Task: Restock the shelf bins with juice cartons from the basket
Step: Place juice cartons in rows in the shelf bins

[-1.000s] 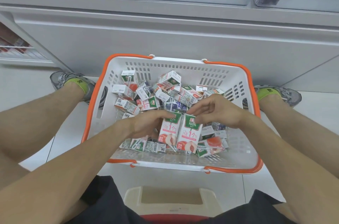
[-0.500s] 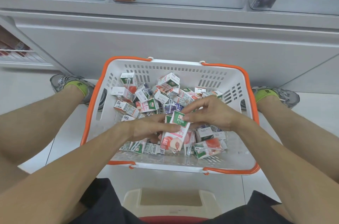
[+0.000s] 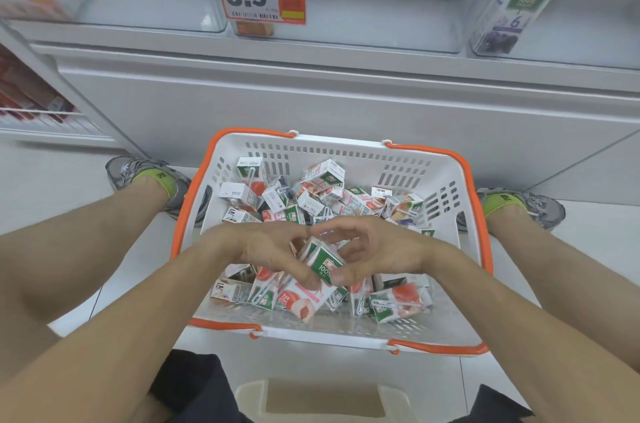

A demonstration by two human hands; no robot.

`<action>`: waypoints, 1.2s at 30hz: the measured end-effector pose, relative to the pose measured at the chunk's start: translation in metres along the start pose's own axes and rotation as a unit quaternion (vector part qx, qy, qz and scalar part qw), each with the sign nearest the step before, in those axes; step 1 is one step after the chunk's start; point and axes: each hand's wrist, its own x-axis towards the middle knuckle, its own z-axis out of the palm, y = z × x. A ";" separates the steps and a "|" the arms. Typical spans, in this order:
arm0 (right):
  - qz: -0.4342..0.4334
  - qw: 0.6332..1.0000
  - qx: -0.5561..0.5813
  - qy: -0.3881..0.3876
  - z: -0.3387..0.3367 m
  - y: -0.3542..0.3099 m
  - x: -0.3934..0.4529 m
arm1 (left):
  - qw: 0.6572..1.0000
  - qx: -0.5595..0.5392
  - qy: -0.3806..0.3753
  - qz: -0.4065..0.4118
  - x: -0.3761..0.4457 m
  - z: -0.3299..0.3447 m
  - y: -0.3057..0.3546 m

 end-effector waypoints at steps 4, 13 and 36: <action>-0.012 0.997 -0.016 0.075 0.006 -0.023 0.019 | 0.998 -0.003 0.063 -0.008 -0.026 -0.025 -0.002; -0.135 0.982 -0.128 0.026 0.002 -0.149 0.044 | 0.976 -0.010 0.209 0.058 -0.138 -0.104 0.032; -0.310 0.851 0.003 0.425 -0.014 -0.389 0.216 | 0.612 0.079 0.776 0.129 -0.204 -0.257 -0.034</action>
